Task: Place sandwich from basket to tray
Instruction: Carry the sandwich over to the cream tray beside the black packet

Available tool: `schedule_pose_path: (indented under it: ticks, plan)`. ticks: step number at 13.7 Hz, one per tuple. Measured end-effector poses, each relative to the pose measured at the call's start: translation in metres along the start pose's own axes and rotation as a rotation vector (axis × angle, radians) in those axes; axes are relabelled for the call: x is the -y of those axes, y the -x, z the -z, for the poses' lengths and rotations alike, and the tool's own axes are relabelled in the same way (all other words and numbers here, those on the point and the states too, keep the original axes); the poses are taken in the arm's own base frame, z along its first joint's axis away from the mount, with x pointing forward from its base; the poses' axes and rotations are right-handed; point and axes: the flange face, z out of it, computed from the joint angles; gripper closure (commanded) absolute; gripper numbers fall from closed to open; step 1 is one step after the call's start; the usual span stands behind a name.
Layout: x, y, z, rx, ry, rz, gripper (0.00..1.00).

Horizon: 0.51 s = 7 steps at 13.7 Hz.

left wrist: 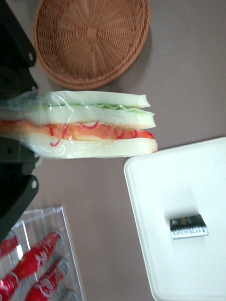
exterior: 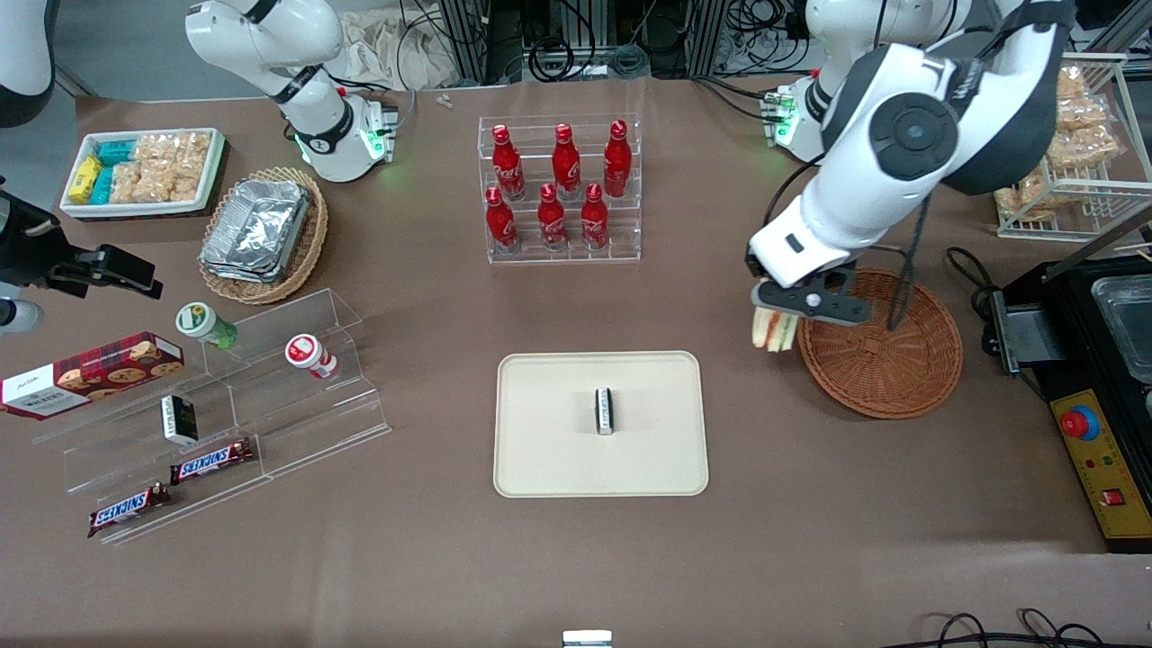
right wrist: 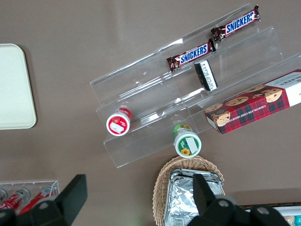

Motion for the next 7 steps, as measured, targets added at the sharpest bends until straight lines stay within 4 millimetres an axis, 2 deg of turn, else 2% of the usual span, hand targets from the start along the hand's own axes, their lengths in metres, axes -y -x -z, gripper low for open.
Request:
schedule_pose_path:
  ticks: [3,7]
  plan:
    - [-0.02,-0.016,-0.02,0.013,0.004,-0.01,1.0]
    - [-0.049,-0.036,-0.077,0.006,-0.061,-0.008,1.0]
